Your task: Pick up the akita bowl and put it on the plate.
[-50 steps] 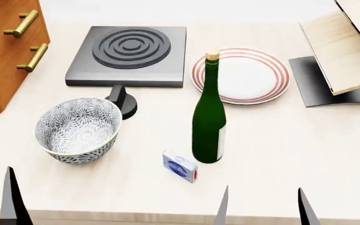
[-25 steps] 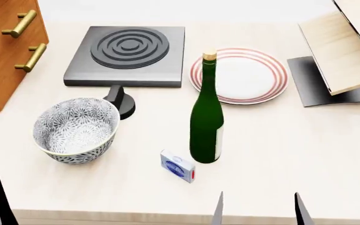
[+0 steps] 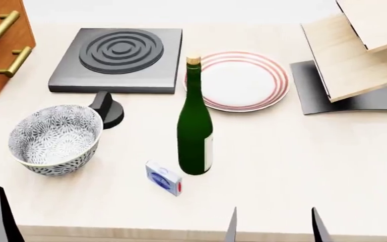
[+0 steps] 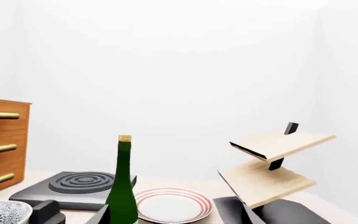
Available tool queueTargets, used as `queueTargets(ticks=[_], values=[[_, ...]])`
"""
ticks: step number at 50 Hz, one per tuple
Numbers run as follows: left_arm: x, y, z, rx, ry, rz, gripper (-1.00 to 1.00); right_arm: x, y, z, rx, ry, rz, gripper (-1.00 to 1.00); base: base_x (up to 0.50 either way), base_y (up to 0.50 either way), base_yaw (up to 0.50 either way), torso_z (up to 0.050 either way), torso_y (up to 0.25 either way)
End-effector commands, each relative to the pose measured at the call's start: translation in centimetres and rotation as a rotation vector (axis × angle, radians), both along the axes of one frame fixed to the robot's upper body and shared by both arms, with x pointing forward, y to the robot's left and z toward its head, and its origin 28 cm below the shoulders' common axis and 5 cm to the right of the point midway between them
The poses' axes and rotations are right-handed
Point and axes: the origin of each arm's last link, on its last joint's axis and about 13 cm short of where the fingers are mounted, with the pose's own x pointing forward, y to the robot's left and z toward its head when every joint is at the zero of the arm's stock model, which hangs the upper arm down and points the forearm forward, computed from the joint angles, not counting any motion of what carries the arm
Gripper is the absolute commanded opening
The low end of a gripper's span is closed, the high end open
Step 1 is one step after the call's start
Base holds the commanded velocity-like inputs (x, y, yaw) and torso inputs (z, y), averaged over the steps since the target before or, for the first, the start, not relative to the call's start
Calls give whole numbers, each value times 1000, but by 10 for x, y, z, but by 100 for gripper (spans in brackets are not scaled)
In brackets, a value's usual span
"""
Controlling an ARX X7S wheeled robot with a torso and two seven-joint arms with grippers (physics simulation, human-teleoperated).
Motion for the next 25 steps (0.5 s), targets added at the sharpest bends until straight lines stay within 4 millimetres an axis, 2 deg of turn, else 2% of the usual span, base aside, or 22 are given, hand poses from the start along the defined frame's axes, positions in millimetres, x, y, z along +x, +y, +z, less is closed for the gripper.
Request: queueTargets(ticks=[1, 20, 25], values=[[1, 0, -1, -2, 7, 1, 100, 1, 1, -1, -1, 5, 2, 100, 0, -137, 0, 0, 0], [1, 0, -3, -3, 10, -4, 100, 2, 2, -3, -2, 13, 13, 100, 0, -136, 0, 0, 0], [1, 0, -5, -2, 14, -3, 100, 3, 3, -6, 2, 19, 21, 100, 0, 0, 0, 0, 0]])
